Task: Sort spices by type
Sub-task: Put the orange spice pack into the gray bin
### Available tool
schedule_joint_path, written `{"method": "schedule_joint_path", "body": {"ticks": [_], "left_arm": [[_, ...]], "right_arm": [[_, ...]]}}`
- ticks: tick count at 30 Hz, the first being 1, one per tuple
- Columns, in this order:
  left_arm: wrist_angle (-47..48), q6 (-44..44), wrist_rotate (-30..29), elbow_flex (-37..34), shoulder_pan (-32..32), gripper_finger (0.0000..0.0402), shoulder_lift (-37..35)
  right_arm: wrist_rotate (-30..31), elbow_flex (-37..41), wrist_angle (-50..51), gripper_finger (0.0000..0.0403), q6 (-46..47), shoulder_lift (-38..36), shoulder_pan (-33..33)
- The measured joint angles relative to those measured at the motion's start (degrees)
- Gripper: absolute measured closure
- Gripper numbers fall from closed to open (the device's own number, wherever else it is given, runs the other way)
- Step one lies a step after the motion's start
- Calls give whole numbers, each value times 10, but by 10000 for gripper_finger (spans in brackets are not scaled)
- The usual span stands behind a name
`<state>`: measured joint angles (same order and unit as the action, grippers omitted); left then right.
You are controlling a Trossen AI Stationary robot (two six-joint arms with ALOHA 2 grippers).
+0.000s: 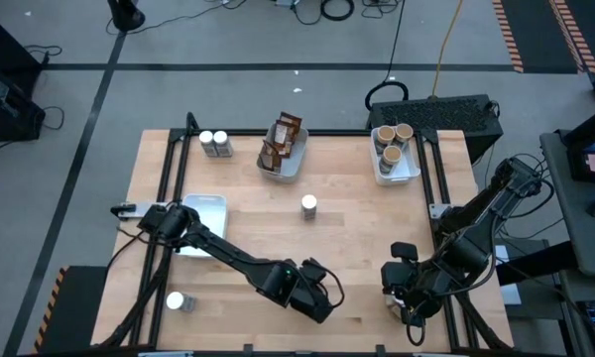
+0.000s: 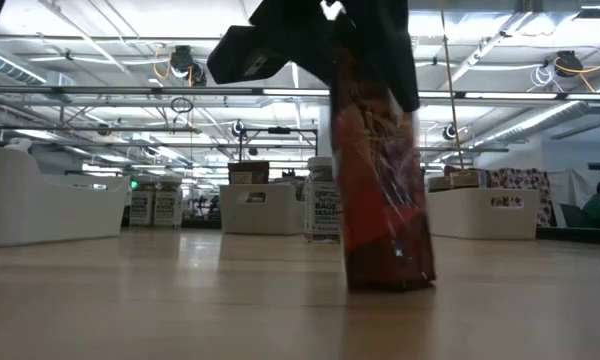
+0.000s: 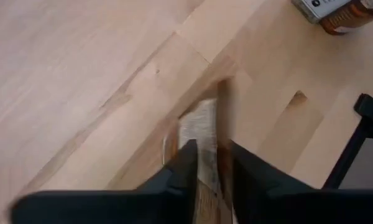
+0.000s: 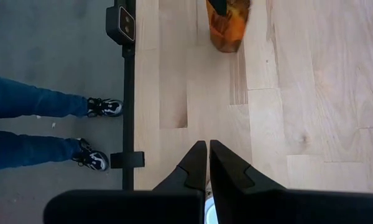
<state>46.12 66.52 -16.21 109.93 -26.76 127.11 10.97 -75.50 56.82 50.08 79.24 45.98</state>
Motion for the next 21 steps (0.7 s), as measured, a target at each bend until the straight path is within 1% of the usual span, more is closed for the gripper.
{"method": "schedule_joint_path", "body": {"ticks": [3,4,12,14,21], "left_arm": [[-7,-24,11,0,0,381,0],[-6,-27,11,2,-1,391,0],[2,-41,12,9,-3,397,-3],[4,-44,14,9,-2,398,-6],[50,-74,13,9,15,399,-52]], "right_arm": [[0,0,0,403,0,0,0],[0,0,0,403,-1,0,0],[0,0,0,403,-2,0,0],[9,0,0,403,-3,0,2],[15,0,-2,403,-6,0,16]]}}
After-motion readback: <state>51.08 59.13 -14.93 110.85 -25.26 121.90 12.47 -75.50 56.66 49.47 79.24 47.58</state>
